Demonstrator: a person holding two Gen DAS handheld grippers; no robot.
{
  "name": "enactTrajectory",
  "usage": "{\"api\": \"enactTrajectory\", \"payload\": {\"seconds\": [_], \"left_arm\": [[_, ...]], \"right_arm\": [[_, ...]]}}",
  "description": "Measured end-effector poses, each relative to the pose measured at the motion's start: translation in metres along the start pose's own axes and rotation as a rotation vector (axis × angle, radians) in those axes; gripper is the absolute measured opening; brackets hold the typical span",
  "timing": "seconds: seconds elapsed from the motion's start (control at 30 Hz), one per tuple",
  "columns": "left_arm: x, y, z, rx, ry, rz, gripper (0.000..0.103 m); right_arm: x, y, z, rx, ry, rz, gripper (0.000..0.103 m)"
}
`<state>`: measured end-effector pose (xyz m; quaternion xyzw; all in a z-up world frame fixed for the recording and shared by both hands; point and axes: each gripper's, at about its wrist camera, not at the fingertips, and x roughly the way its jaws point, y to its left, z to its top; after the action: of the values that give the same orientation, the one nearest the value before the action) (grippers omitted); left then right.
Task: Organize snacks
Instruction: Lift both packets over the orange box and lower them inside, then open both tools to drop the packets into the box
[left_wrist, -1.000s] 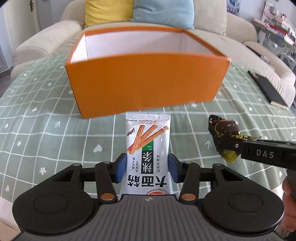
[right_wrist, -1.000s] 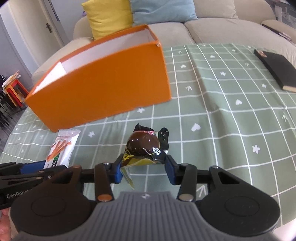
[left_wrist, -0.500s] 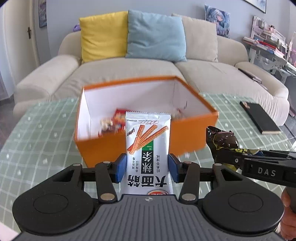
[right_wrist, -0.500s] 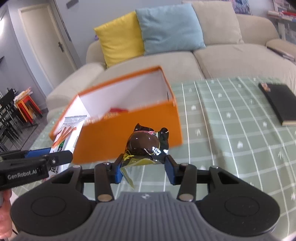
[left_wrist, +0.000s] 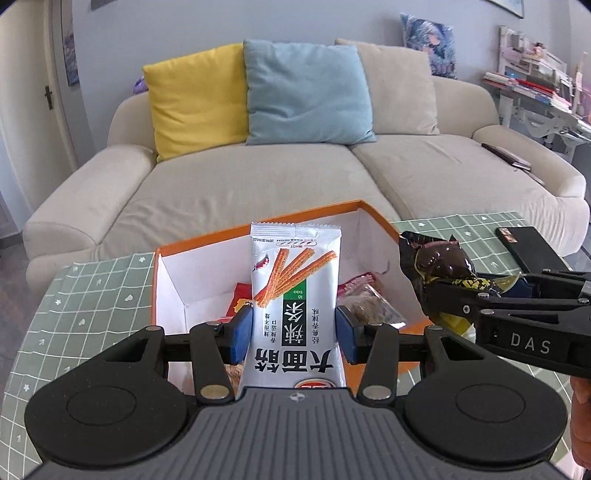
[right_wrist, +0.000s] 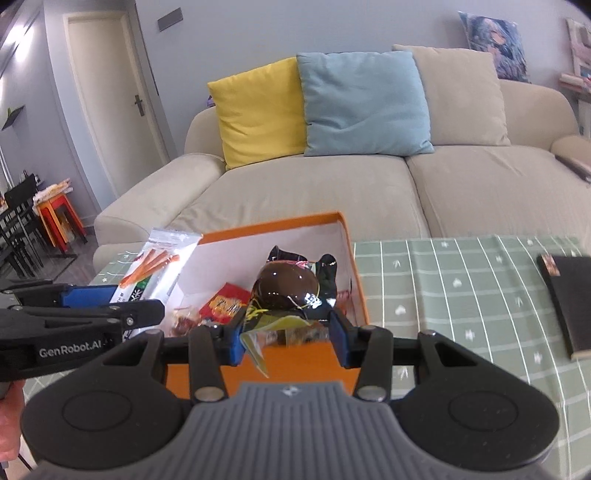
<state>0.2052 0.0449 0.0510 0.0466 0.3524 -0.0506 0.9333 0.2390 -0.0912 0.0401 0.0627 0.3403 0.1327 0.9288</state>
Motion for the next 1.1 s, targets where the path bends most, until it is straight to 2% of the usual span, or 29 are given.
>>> {"api": "enactTrajectory", "payload": {"seconds": [0.2,0.63,0.8,0.9,1.1], "left_arm": [[0.038,0.003,0.004,0.008,0.079,0.038,0.054],[0.085,0.002,-0.002,0.044,0.182,0.062,0.053],[0.1,0.003,-0.006,0.048,0.216,0.069,0.053],[0.105,0.007,-0.009,0.016,0.222,0.062,0.053],[0.104,0.009,-0.009,0.014,0.232,0.087,0.054]], "right_arm": [[0.043,0.011,0.016,-0.1,0.047,-0.032,0.043],[0.115,0.02,0.01,-0.284,0.16,-0.13,0.043],[0.122,0.021,0.007,-0.345,0.153,-0.136,0.044],[0.122,0.023,0.007,-0.372,0.147,-0.135,0.044],[0.121,0.027,0.009,-0.38,0.153,-0.139,0.047]]}}
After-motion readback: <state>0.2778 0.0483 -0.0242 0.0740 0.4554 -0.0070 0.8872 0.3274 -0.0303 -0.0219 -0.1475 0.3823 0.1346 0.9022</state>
